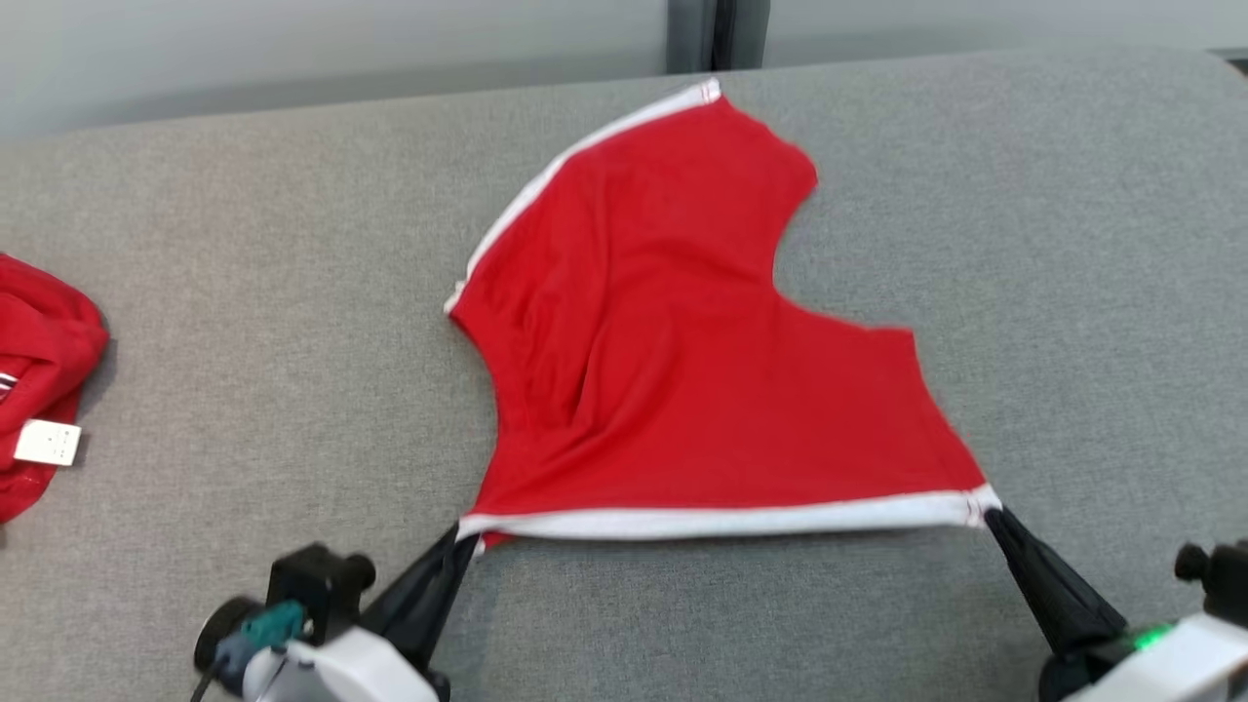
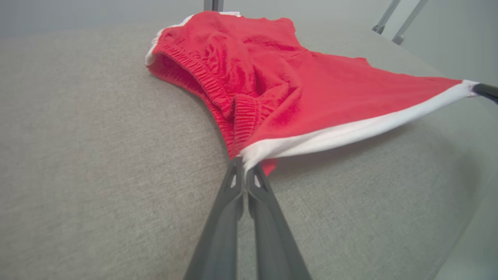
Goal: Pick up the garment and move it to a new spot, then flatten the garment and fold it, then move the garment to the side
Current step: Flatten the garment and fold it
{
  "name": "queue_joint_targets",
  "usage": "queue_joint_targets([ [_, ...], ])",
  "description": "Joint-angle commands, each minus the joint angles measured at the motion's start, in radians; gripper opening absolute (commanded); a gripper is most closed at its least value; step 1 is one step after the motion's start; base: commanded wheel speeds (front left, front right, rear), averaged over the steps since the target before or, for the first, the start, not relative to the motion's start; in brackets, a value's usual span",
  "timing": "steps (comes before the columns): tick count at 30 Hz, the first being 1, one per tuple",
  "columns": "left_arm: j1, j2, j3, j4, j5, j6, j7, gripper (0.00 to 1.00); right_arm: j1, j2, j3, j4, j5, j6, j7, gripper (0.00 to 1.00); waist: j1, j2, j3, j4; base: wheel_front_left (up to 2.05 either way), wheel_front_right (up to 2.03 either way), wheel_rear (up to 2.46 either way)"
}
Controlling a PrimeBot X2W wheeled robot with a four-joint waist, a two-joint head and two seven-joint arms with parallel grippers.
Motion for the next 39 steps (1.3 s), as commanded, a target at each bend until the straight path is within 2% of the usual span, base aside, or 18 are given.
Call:
queue_joint_targets([
  [1, 0.026, 0.021, 0.008, -0.045, -0.004, 0.025, 0.018, 0.0, 0.032, -0.001, -0.032, -0.027, -0.018, 0.0, 0.019, 0.0, 0.0, 0.0, -0.02, 0.0, 0.0, 0.0, 0.0],
  [6, 0.138, 0.092, 0.022, -0.269, 0.007, 0.129, 0.109, 0.0, 0.178, 0.048, -0.201, -0.187, -0.102, 0.0, 0.16, 0.0, 0.0, 0.0, -0.039, 0.001, 0.0, 0.0, 0.0],
  [9, 0.165, 0.112, 0.031, -0.359, 0.017, 0.167, 0.138, 0.0, 0.226, 0.096, -0.29, -0.29, -0.149, 0.0, 0.256, 0.0, 0.0, 0.0, -0.037, 0.004, 0.0, 0.0, 0.0],
  [13, 0.159, 0.111, 0.041, -0.41, 0.009, 0.184, 0.147, 0.0, 0.221, 0.166, -0.378, -0.391, -0.198, 0.0, 0.352, 0.0, 0.0, 0.0, -0.017, 0.012, 0.0, 0.0, 0.0],
  [17, 0.113, 0.084, 0.055, -0.398, -0.004, 0.174, 0.126, 0.0, 0.124, 0.201, -0.423, -0.423, -0.225, 0.0, 0.392, 0.0, 0.0, 0.0, 0.029, 0.016, 0.0, 0.0, 0.0],
  [19, 0.082, 0.073, 0.065, -0.381, -0.004, 0.168, 0.112, 0.0, 0.049, 0.208, -0.426, -0.407, -0.217, 0.0, 0.397, 0.0, 0.0, 0.0, 0.06, 0.02, 0.0, 0.0, 0.0],
  [21, 0.043, 0.059, 0.075, -0.362, -0.009, 0.158, 0.1, 0.0, -0.042, 0.183, -0.425, -0.37, -0.242, 0.0, 0.399, 0.0, 0.0, 0.0, 0.094, 0.028, 0.0, 0.0, 0.0],
  [27, -0.102, 0.009, 0.092, -0.27, -0.008, 0.112, 0.051, 0.0, -0.35, 0.126, -0.335, -0.206, -0.217, 0.0, 0.378, 0.0, 0.0, 0.0, 0.193, 0.077, 0.0, 0.0, 0.0],
  [28, -0.102, 0.009, 0.092, -0.27, -0.008, 0.112, 0.051, 0.0, -0.35, 0.126, -0.335, -0.206, -0.217, 0.0, 0.378, 0.0, 0.0, 0.0, 0.193, 0.077, 0.0, 0.0, 0.0],
  [36, -0.296, -0.089, 0.093, -0.079, -0.024, 0.035, -0.035, 0.0, -0.723, 0.043, -0.172, 0.074, -0.192, 0.0, 0.331, 0.0, 0.0, 0.0, 0.29, 0.163, 0.0, 0.0, 0.0],
  [39, -0.356, -0.119, 0.082, -0.011, -0.025, 0.003, -0.058, 0.0, -0.834, 0.032, -0.115, 0.187, -0.172, 0.0, 0.306, 0.0, 0.0, 0.0, 0.319, 0.194, 0.0, 0.0, 0.0],
])
